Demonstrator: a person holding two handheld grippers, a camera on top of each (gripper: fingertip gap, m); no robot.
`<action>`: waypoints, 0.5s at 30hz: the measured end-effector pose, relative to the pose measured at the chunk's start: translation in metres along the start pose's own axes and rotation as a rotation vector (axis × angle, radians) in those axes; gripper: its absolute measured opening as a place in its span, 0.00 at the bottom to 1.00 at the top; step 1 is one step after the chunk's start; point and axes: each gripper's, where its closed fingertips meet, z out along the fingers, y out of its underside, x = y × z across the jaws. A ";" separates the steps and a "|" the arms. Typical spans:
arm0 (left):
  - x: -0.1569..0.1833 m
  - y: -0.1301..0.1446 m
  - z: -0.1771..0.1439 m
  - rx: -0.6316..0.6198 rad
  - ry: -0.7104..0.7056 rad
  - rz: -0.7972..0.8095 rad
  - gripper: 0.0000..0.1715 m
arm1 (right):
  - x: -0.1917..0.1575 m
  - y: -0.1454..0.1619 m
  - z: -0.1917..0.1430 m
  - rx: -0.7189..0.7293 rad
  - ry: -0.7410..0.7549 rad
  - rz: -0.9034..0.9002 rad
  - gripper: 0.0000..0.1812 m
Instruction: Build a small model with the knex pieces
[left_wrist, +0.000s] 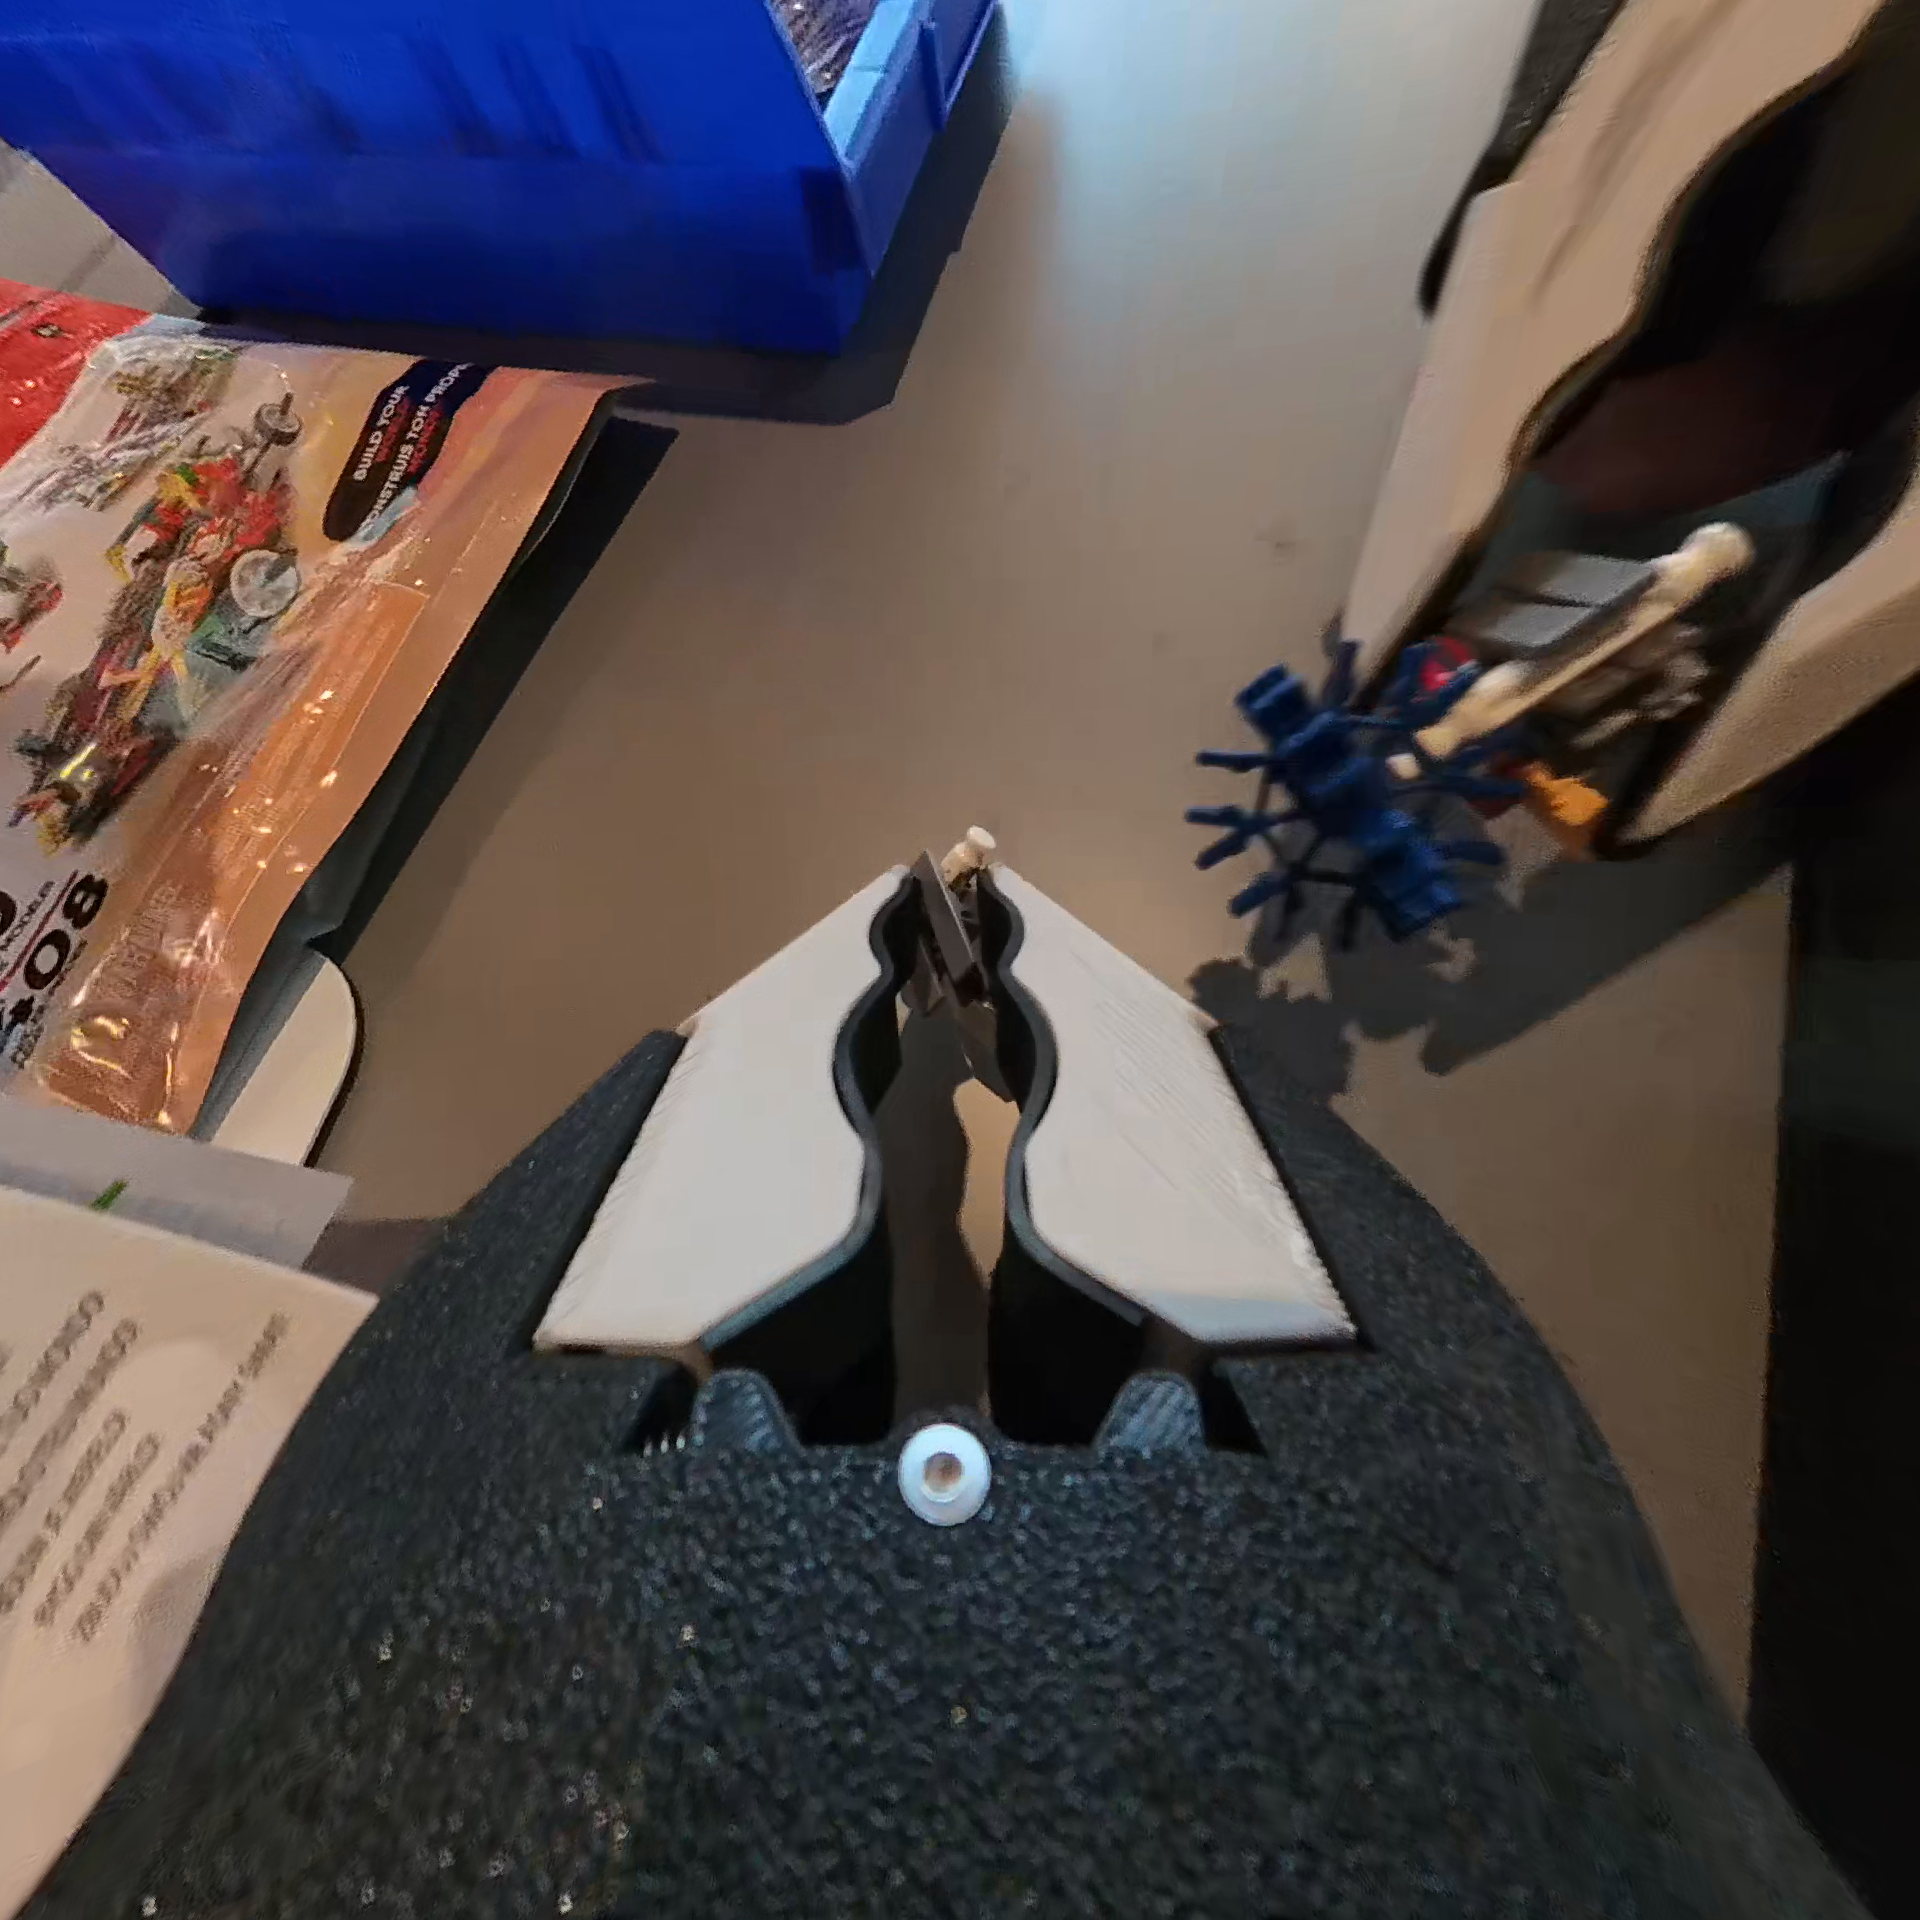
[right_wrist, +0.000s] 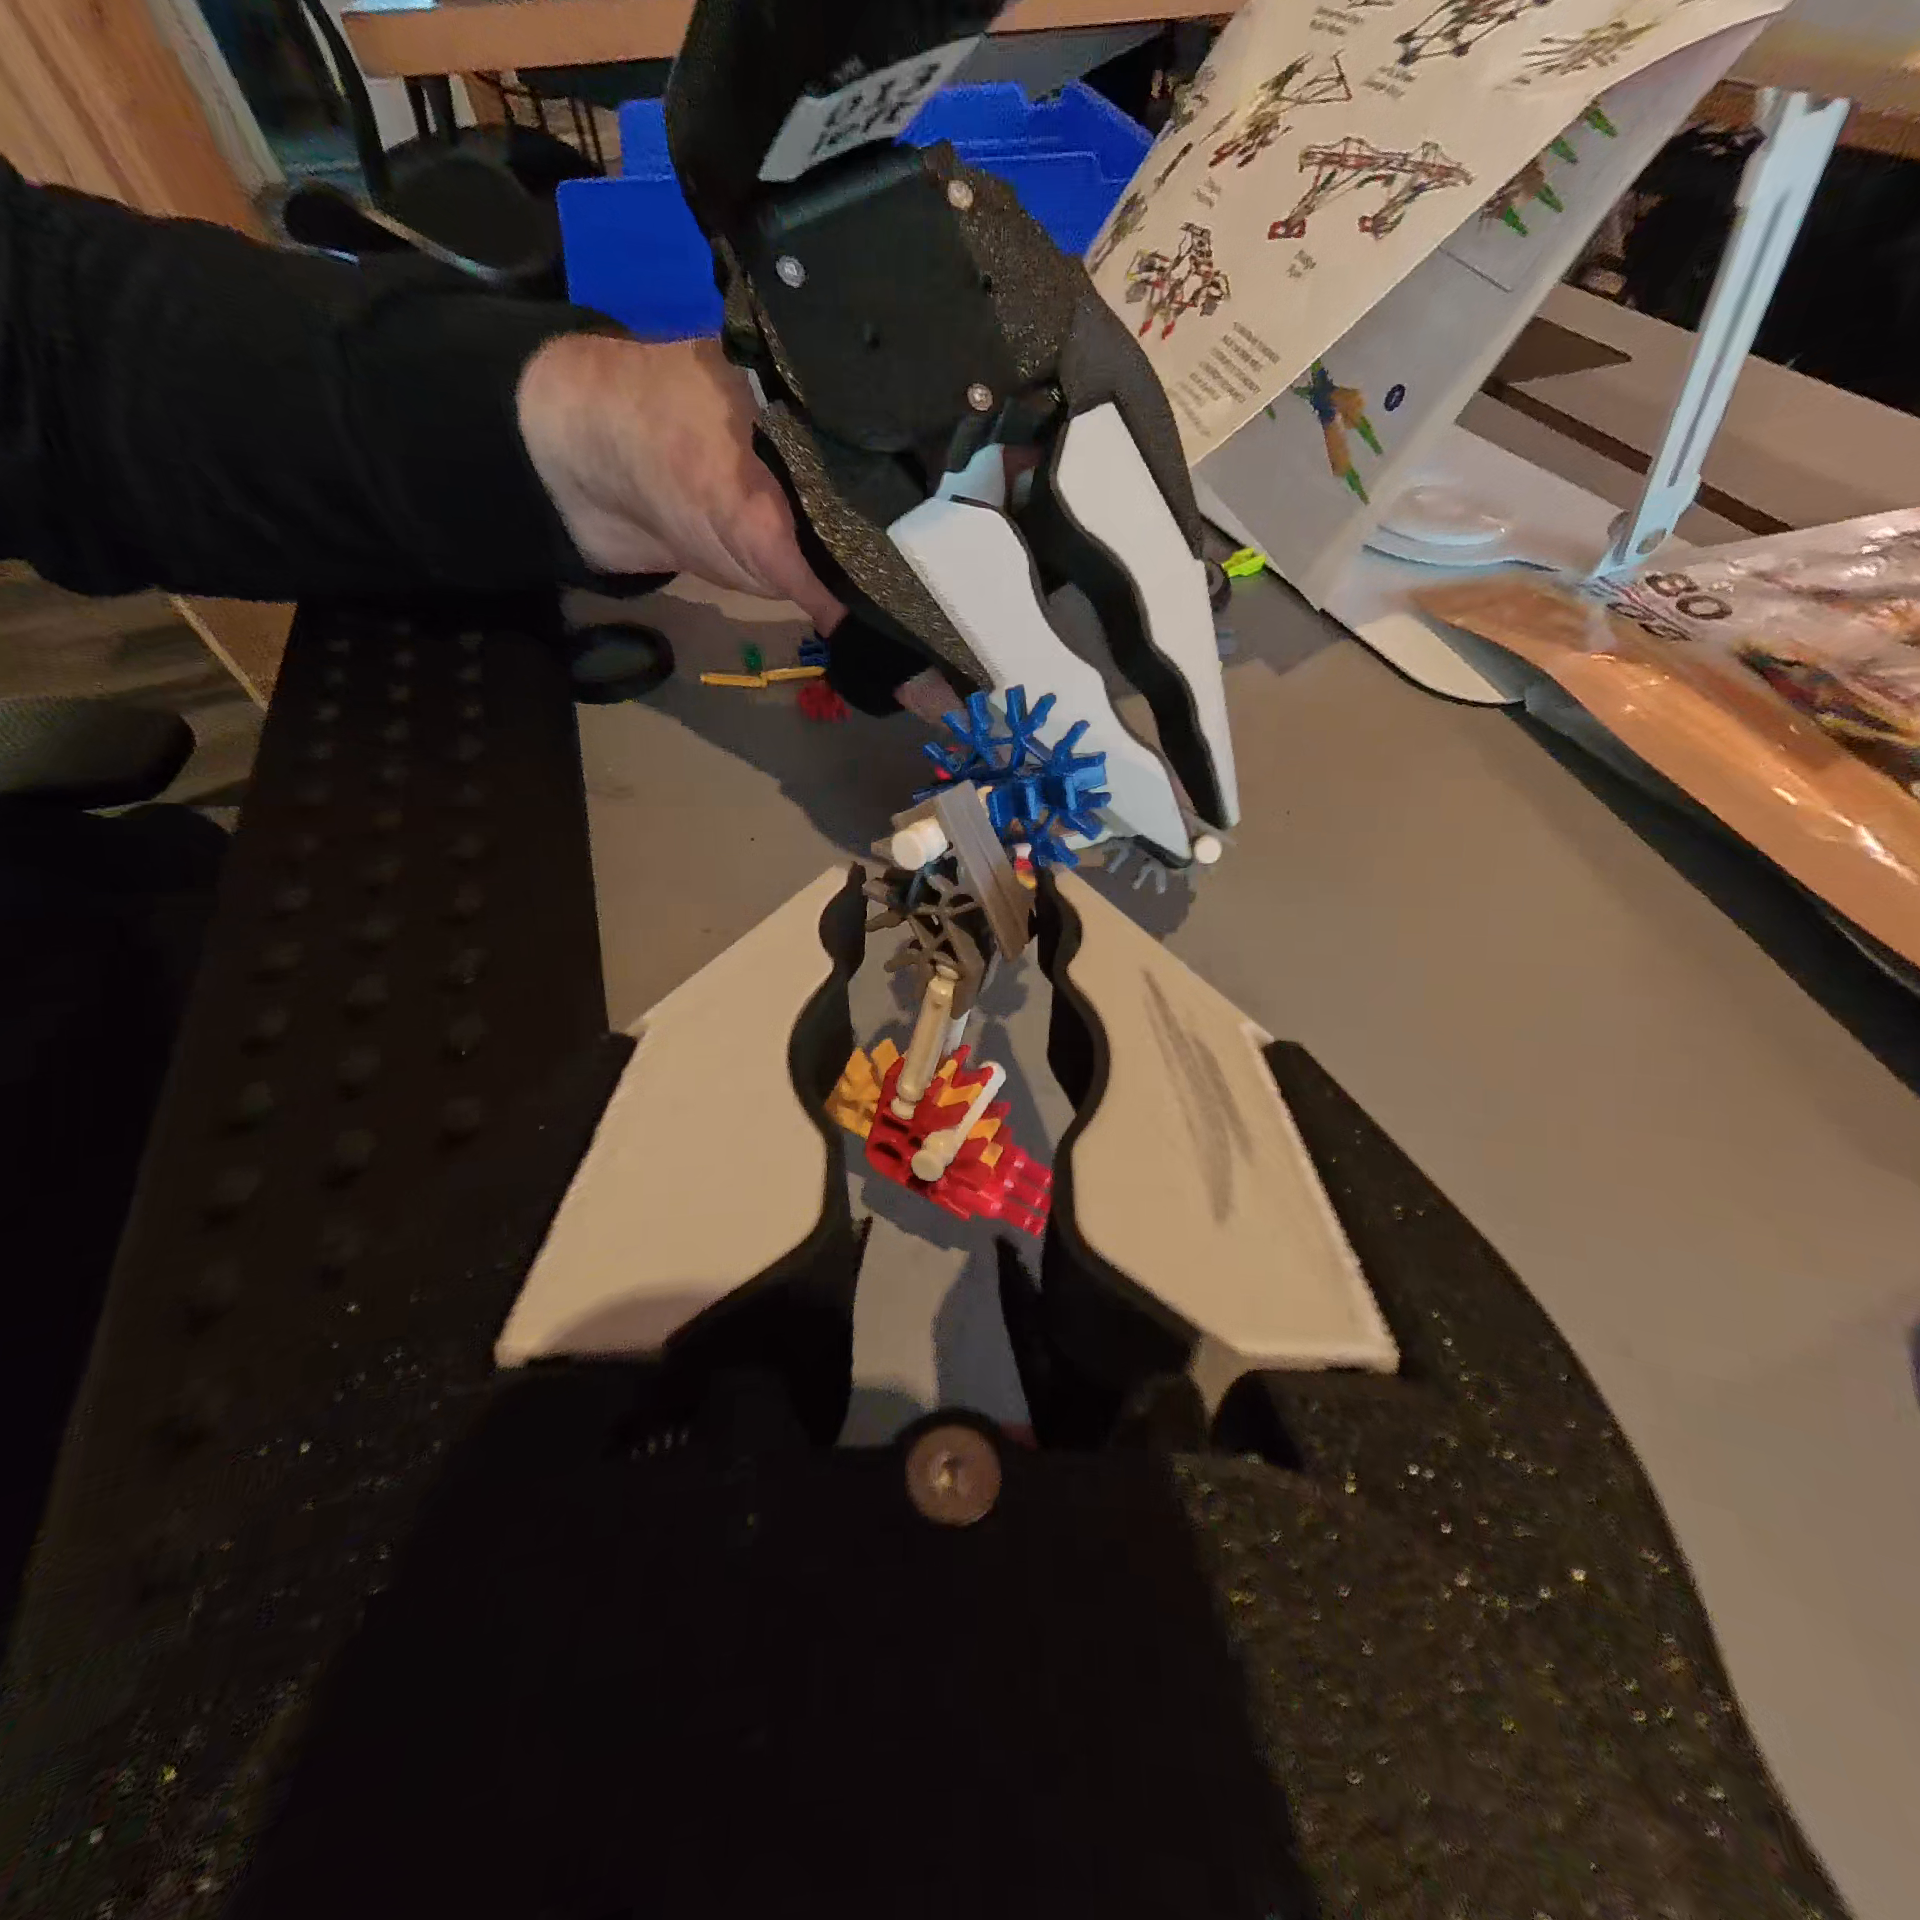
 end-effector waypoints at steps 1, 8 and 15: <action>0.002 0.001 -0.002 0.002 0.000 0.001 0.06 | 0.001 0.000 0.004 0.000 0.001 -0.018 0.18; 0.014 -0.009 -0.009 0.064 0.028 0.011 0.06 | 0.009 0.014 0.009 -0.088 0.028 -0.047 0.18; 0.023 -0.017 -0.009 0.088 -0.005 0.066 0.06 | 0.006 0.027 0.005 -0.228 0.018 -0.086 0.19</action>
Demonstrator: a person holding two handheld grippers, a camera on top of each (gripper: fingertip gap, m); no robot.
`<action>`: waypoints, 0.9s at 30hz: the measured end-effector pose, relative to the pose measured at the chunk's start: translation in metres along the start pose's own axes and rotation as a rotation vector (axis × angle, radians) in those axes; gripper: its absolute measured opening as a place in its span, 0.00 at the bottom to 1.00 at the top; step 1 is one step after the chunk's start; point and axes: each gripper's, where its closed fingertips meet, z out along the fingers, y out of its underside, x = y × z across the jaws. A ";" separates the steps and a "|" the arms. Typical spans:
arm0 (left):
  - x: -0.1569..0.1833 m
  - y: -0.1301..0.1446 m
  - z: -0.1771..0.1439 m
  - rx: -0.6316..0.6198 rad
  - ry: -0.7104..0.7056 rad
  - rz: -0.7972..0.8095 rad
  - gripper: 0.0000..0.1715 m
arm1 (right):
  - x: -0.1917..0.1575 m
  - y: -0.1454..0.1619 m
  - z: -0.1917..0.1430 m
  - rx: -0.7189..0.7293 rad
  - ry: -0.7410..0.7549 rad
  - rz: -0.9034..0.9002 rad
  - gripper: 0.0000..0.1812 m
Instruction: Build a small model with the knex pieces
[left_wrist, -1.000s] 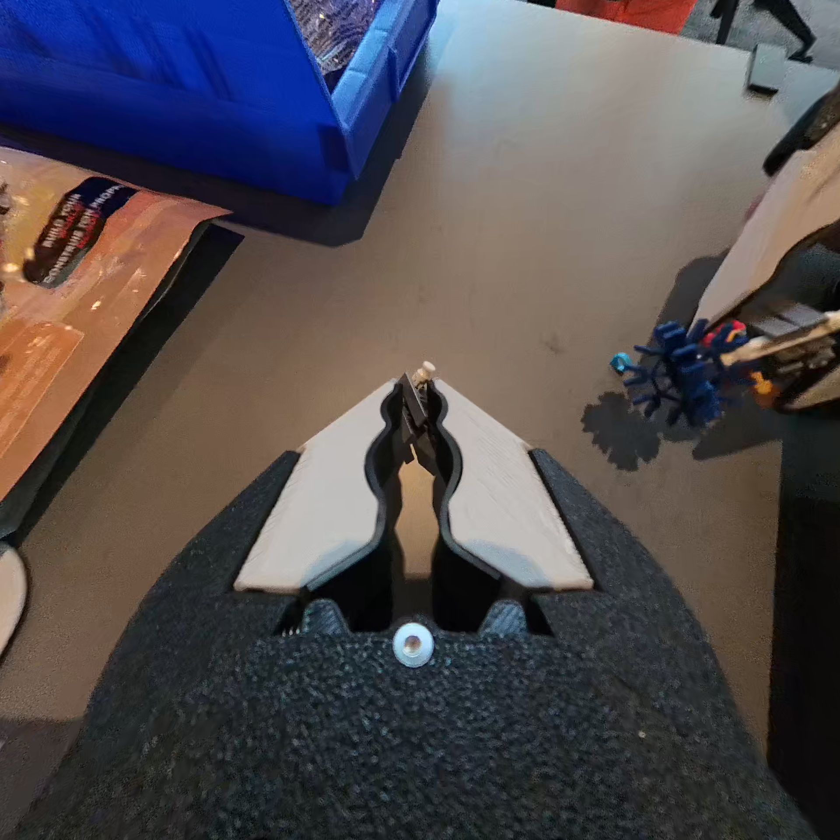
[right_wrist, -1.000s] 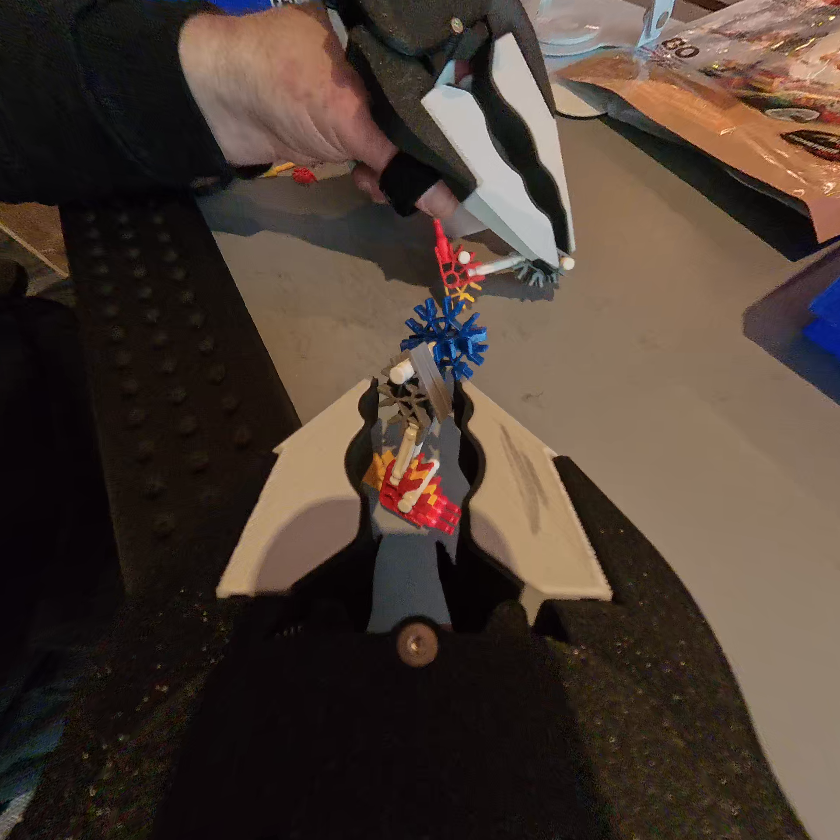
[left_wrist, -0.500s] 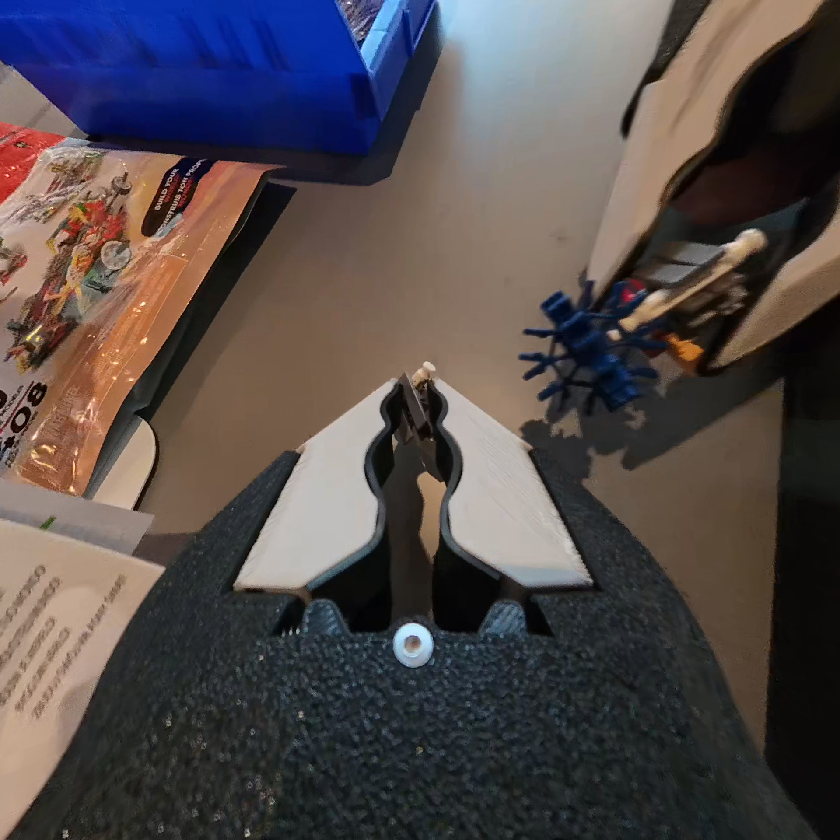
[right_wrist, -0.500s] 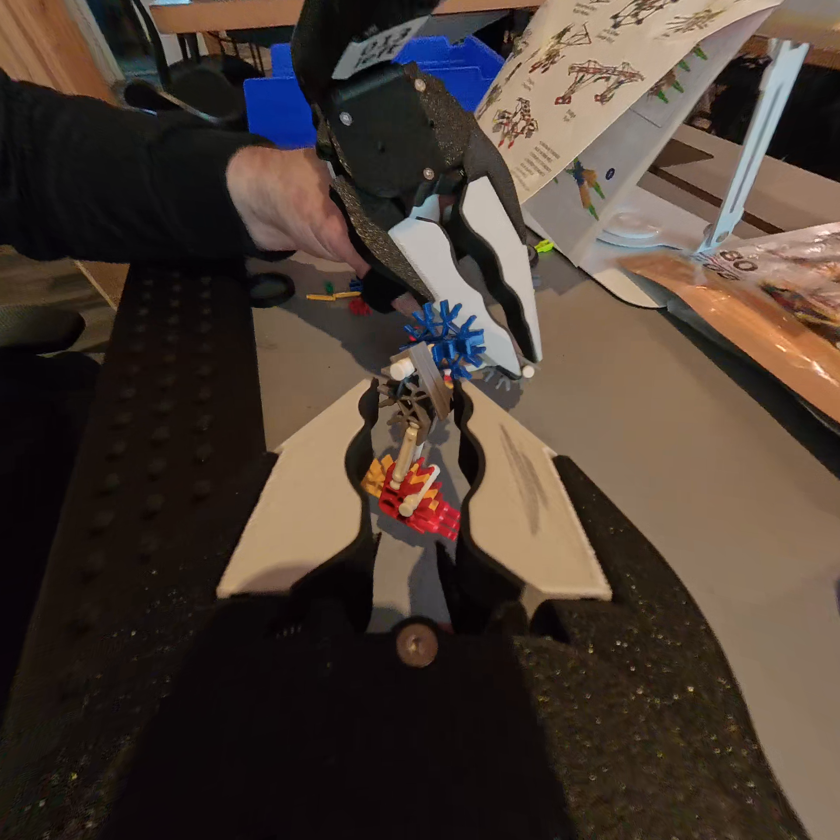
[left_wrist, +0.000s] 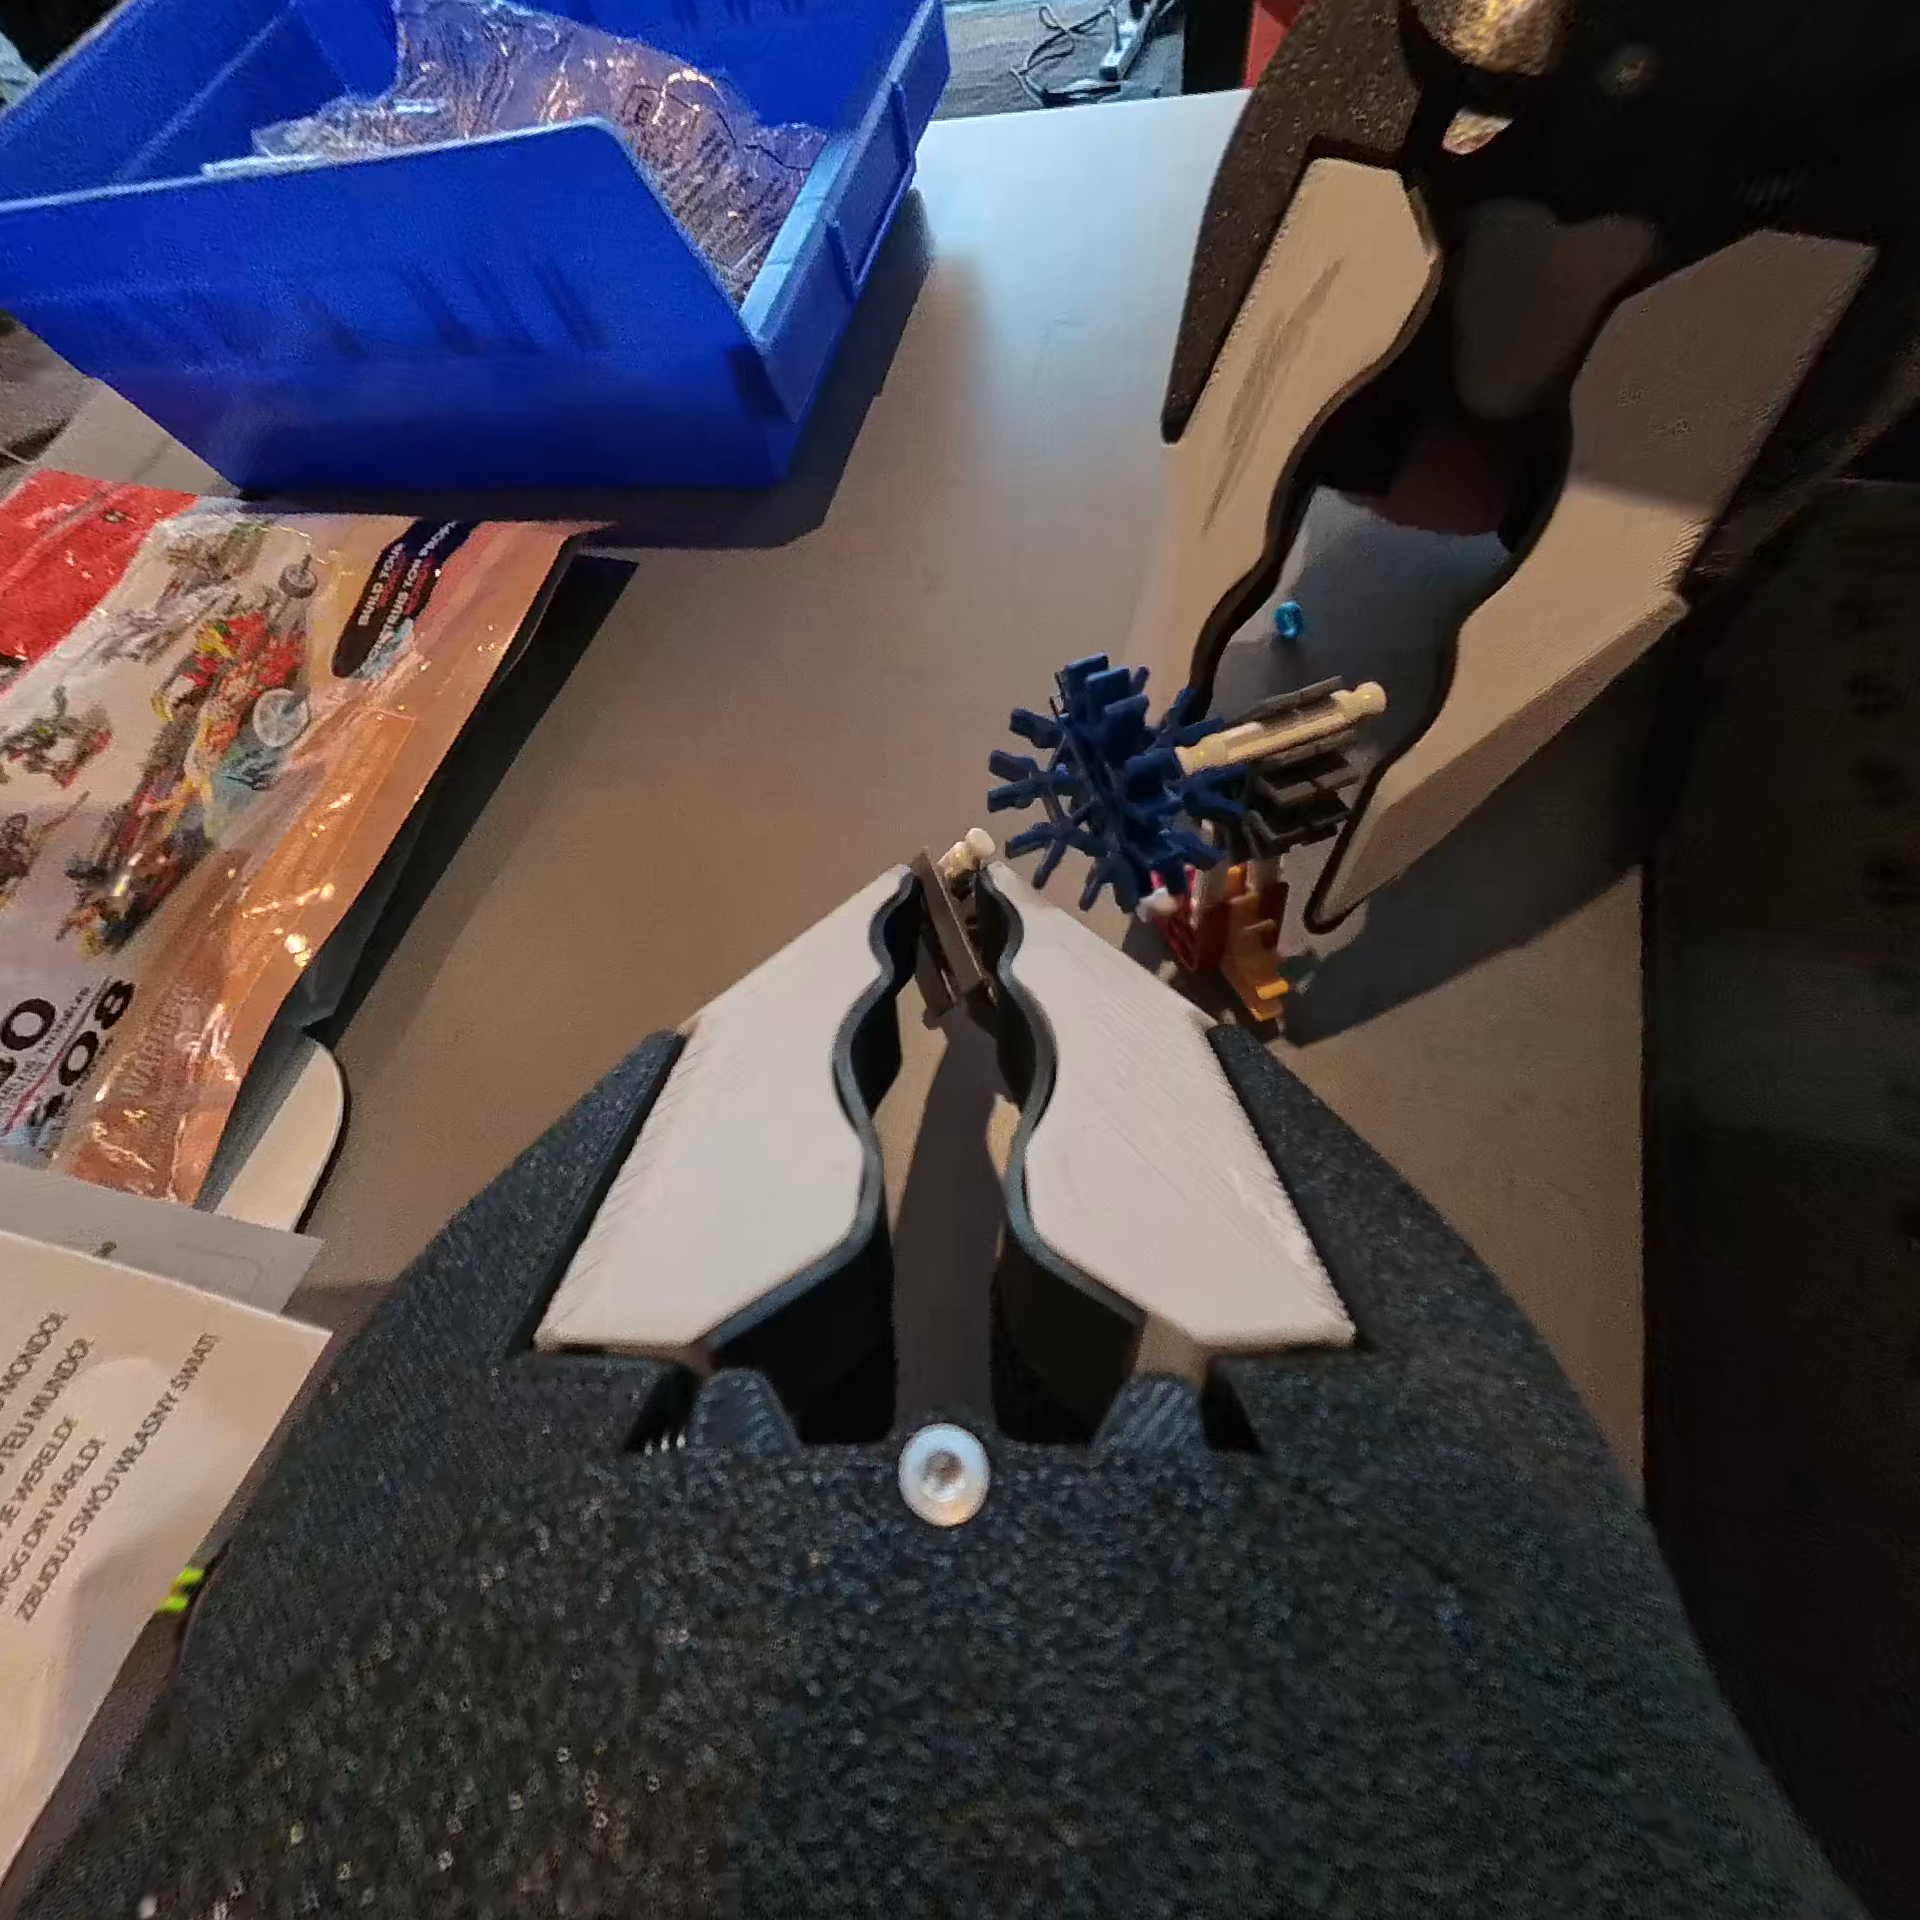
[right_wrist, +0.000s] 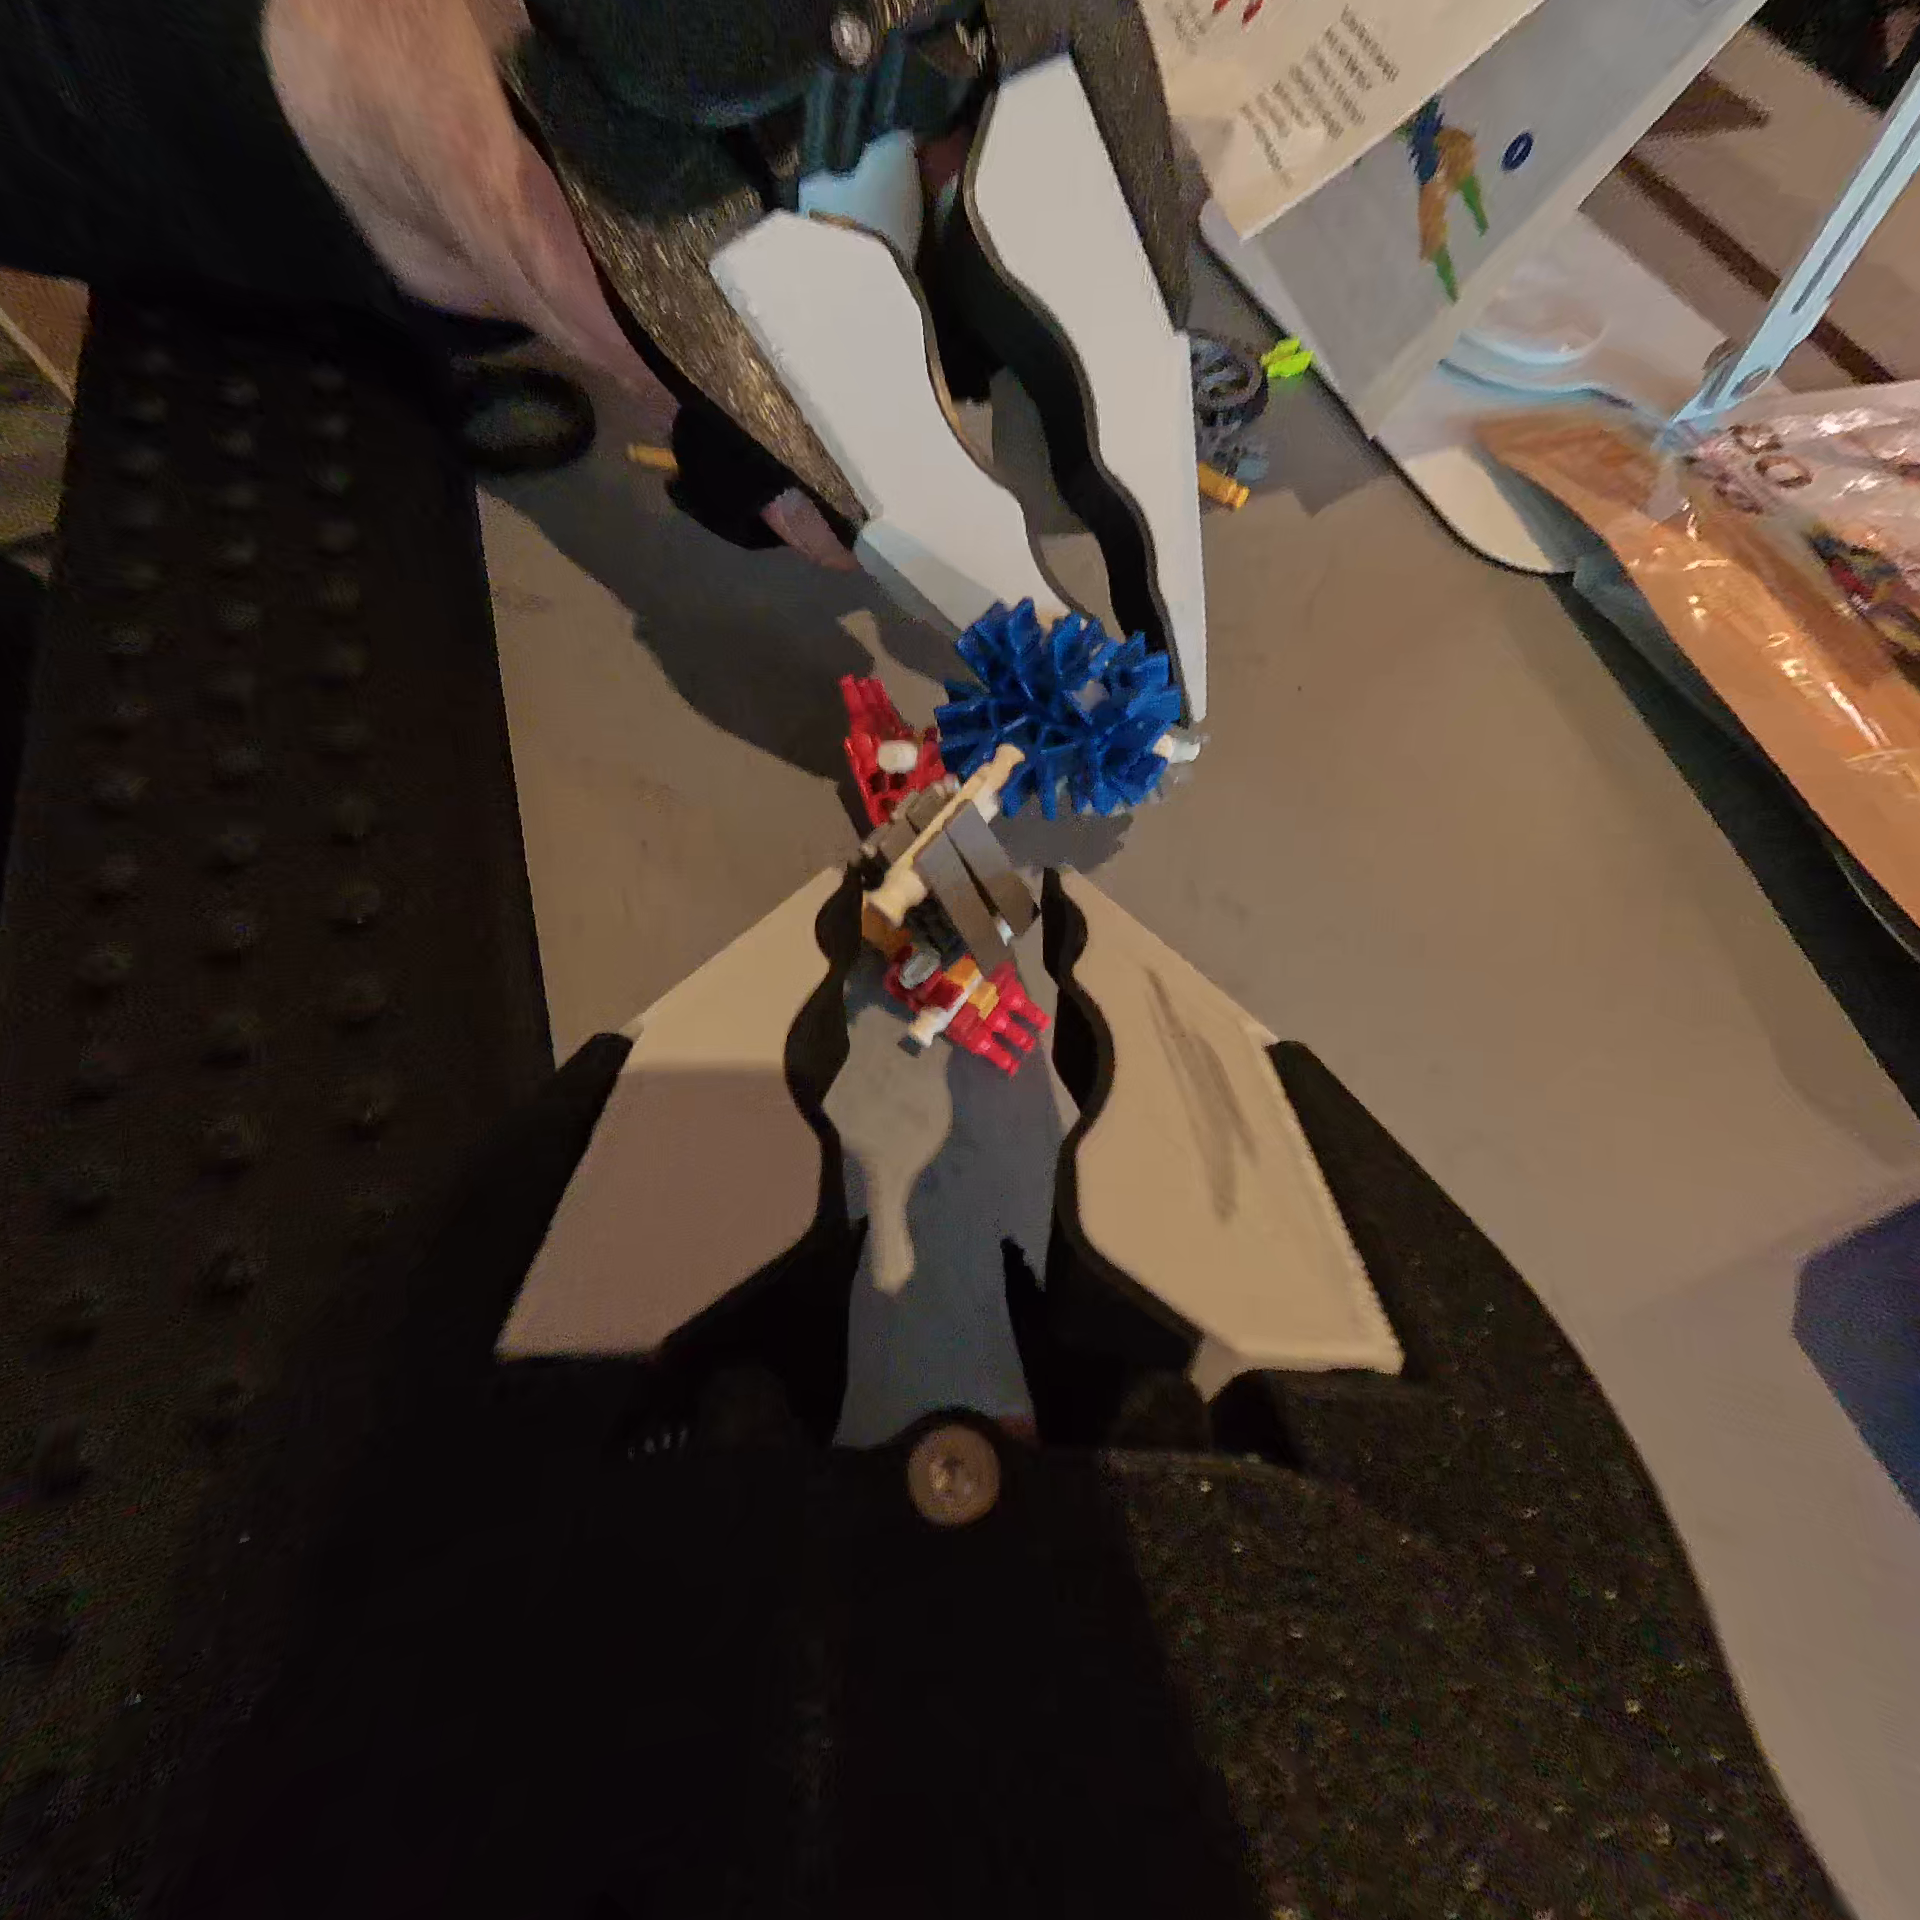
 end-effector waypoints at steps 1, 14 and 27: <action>0.001 -0.001 0.000 0.003 -0.010 0.011 0.06 | 0.001 0.003 -0.001 -0.029 0.004 -0.015 0.19; -0.005 -0.010 -0.001 0.054 -0.102 0.075 0.05 | -0.002 -0.006 -0.007 -0.071 -0.037 0.084 0.22; 0.002 -0.015 0.001 0.071 -0.085 0.095 0.04 | 0.008 -0.009 -0.002 -0.031 0.104 0.293 0.24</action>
